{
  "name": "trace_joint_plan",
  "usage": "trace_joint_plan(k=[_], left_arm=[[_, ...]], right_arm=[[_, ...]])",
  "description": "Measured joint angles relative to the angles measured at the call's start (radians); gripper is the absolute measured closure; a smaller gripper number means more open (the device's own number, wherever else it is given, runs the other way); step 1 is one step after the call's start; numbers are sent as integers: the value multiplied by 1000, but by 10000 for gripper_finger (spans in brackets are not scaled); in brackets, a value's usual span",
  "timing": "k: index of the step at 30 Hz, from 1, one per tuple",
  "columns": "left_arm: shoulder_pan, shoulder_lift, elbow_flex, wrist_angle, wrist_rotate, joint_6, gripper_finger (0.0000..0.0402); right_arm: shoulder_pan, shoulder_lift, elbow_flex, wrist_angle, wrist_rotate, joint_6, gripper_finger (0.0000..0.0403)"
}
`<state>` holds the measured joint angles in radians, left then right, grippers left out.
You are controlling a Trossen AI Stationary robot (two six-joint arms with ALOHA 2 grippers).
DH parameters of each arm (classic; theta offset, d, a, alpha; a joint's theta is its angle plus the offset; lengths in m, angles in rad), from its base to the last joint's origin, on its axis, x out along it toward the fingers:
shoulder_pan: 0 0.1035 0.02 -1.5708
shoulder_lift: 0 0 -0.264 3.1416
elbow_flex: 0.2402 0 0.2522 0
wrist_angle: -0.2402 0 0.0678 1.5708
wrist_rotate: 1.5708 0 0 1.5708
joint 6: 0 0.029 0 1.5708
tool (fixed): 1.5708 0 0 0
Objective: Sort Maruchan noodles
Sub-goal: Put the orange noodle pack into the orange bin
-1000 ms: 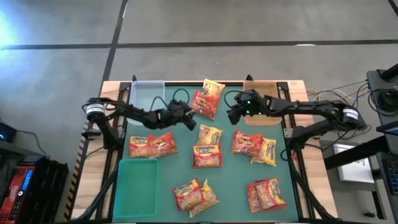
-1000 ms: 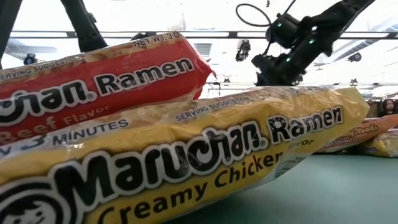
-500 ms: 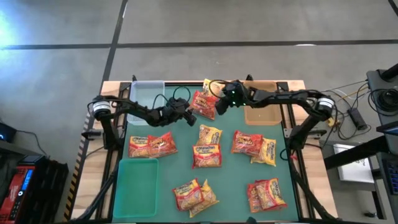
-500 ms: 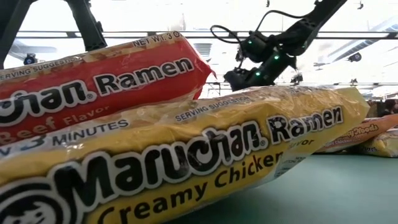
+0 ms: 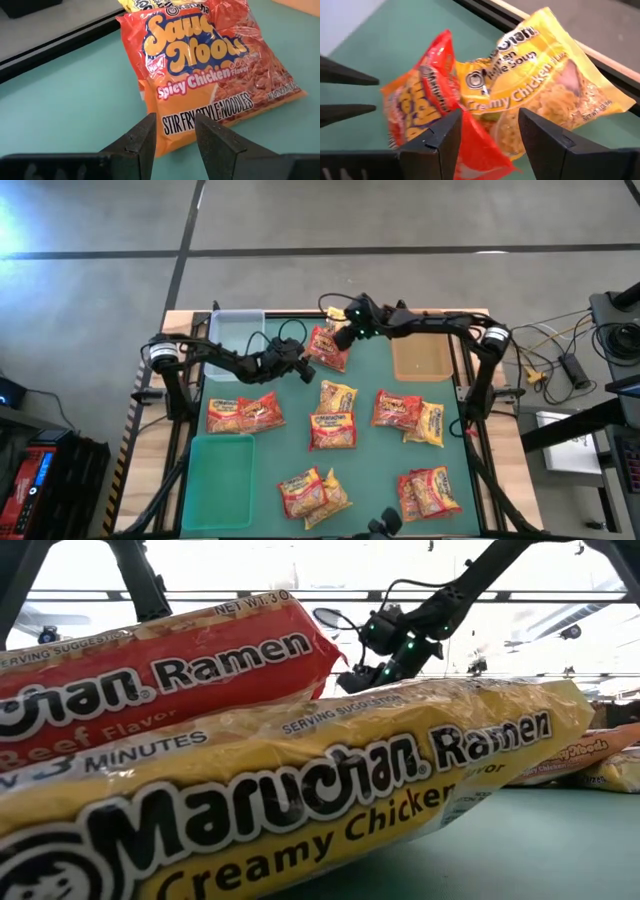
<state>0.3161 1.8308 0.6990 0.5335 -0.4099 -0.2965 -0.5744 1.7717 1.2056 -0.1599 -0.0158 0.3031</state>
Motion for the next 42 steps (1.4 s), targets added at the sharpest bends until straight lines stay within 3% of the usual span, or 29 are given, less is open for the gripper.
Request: trace_joint_plan(k=[13,20,28,38,42], left_arm=[[1,204,130,42,44,-8,283],[7,213,138,34,52,0,283],[22,214,137,32,62,3,283],[23,215,136,29,61,22,283],[23,215,136,29,60,23,283]], right_arm=[[-28,27,5,-74,-109,-86,213],[-29,25,5,-151,-126,-161,213],[-29,24,5,-183,-253,-200,213],[-53,-26,47,-278,-261,-204,213],[-51,-48,50,-276,-204,-174,214]])
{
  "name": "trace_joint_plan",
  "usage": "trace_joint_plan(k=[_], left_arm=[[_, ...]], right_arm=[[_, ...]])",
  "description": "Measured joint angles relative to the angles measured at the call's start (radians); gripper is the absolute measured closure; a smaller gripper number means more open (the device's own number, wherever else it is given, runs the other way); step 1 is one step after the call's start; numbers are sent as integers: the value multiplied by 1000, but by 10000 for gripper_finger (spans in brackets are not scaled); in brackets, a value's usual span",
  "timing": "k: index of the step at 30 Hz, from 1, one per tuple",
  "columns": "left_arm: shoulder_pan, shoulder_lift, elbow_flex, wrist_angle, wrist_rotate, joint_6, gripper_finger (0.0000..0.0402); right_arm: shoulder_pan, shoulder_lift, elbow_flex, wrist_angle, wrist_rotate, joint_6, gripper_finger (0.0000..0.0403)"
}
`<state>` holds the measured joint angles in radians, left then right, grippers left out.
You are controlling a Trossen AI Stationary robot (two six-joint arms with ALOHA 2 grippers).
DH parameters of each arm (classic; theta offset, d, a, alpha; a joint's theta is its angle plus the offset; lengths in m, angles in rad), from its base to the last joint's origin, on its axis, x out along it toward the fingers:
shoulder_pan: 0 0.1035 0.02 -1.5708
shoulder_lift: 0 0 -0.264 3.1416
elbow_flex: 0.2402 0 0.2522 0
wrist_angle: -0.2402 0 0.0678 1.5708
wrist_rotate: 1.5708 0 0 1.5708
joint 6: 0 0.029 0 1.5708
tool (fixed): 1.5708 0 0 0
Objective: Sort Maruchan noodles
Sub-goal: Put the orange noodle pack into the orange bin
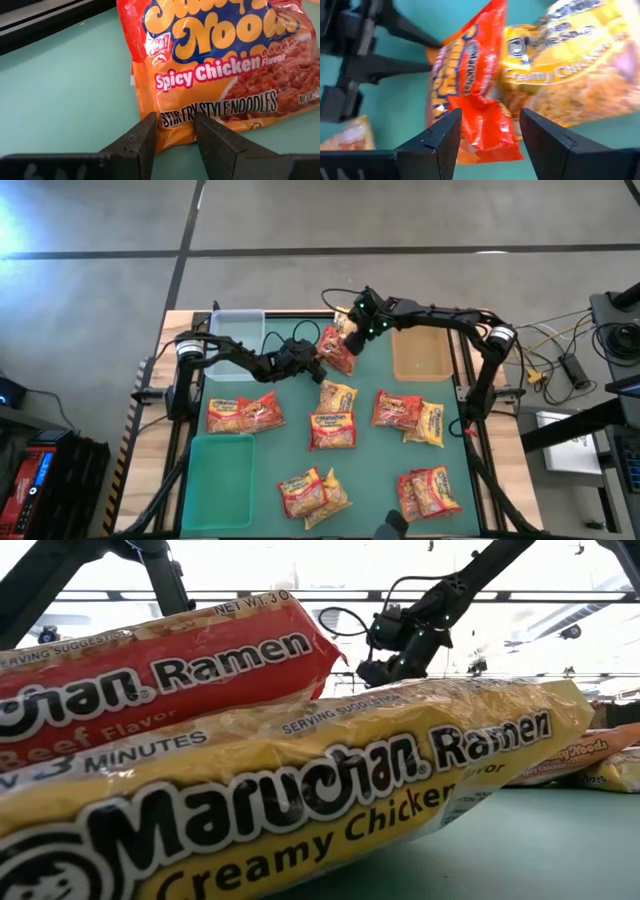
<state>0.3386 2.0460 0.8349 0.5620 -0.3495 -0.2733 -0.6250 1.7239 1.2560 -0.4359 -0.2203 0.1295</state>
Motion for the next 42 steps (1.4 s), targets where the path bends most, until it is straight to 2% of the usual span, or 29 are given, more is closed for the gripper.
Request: trace_joint_plan(k=[3,9,21,28,34,38,42], left_arm=[[0,0,0,0,0,0,283],[0,0,0,-2,0,-1,283],[-1,2,-1,-3,0,-24,283],[-5,2,-1,-3,-2,-30,283],[-6,2,-1,-3,-2,-27,283],[-6,2,-1,-3,-2,-18,283],[-5,2,-1,-3,-5,-7,283]], right_arm=[[11,-2,0,-8,58,13,216],[17,-2,0,-9,62,33,214],[-3,1,3,-35,62,-66,129],[-6,40,3,-23,-5,-79,106],[-8,79,3,21,-26,-65,104],[-10,95,2,29,-108,-20,104],[6,100,0,28,-131,-9,104]])
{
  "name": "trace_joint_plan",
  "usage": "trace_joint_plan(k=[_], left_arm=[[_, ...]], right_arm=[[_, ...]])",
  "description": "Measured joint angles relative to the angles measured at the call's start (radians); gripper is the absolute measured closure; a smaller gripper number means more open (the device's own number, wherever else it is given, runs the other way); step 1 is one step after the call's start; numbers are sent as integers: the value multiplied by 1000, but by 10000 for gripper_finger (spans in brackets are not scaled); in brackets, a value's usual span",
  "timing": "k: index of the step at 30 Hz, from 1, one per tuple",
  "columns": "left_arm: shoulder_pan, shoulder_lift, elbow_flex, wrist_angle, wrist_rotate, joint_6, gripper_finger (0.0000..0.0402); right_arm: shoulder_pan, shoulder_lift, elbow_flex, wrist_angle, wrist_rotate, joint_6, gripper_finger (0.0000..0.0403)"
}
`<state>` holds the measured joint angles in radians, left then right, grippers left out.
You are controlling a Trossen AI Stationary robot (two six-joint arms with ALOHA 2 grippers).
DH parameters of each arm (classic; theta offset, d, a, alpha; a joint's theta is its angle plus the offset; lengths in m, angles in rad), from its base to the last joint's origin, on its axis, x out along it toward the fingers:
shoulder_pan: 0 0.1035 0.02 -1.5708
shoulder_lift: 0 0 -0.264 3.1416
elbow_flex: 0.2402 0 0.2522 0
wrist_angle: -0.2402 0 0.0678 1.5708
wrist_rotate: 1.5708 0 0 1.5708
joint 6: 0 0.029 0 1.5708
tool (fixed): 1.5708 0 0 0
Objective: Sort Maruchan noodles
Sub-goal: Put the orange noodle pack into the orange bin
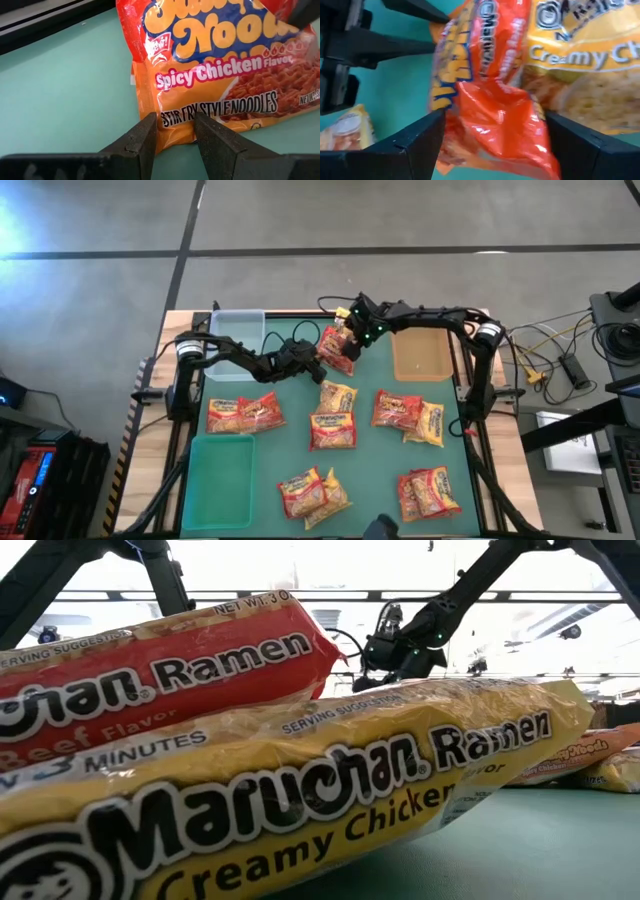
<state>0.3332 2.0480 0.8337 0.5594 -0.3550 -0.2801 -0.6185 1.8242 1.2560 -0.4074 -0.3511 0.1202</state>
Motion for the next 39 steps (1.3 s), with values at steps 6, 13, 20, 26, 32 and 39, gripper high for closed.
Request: trace_joint_plan(k=[6,13,20,26,32,39], left_arm=[[0,0,0,0,-1,3,283],[-1,0,2,0,-2,-2,283],[-2,-3,2,5,-2,-13,283],[-7,-17,2,-3,6,-15,283],[-34,-90,-3,-98,12,-17,283],[-69,-219,-19,-161,11,0,283]], right_arm=[[28,0,0,2,0,-1,114],[36,0,0,4,3,13,142],[40,0,-2,5,11,12,182],[40,-1,-2,3,11,12,235],[41,-1,-2,-5,6,-9,295],[41,-1,-2,-9,7,-17,348]])
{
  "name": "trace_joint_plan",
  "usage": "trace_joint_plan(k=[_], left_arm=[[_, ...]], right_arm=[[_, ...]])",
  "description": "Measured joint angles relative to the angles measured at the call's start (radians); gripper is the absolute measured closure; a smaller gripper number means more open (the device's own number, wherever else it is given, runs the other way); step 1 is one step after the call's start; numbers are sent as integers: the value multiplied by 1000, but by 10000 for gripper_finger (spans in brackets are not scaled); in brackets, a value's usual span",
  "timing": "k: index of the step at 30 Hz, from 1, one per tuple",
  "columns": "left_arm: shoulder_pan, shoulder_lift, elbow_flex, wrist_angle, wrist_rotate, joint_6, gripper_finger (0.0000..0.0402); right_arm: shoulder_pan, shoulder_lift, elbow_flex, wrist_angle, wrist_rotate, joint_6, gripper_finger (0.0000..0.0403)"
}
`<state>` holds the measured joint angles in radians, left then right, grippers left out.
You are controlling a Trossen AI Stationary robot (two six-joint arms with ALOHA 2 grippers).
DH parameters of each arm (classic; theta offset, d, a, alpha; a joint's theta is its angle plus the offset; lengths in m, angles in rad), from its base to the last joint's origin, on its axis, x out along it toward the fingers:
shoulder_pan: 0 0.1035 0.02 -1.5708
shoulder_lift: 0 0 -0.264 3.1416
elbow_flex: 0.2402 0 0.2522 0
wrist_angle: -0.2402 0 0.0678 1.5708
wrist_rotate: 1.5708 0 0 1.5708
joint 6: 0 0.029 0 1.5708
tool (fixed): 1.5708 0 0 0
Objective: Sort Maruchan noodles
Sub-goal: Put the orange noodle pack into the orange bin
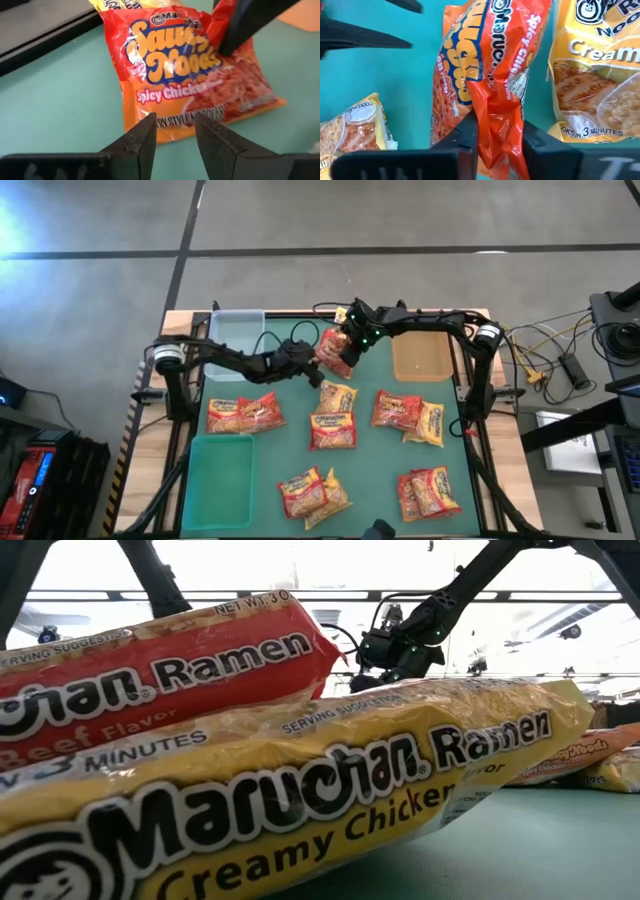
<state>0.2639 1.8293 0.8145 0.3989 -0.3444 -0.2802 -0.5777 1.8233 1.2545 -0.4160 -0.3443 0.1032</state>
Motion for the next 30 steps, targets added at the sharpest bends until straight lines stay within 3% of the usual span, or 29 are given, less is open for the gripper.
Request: trace_joint_plan(k=[7,20,30], left_arm=[[-19,-121,-69,7,-10,-7,283],[-21,-334,-193,12,-29,-20,283],[-20,-359,-221,11,-77,-5,283]], right_arm=[[-3,-2,0,-16,1,-2,390],[-7,-27,136,-279,14,-121,394],[-32,-64,251,-505,162,-170,394]])
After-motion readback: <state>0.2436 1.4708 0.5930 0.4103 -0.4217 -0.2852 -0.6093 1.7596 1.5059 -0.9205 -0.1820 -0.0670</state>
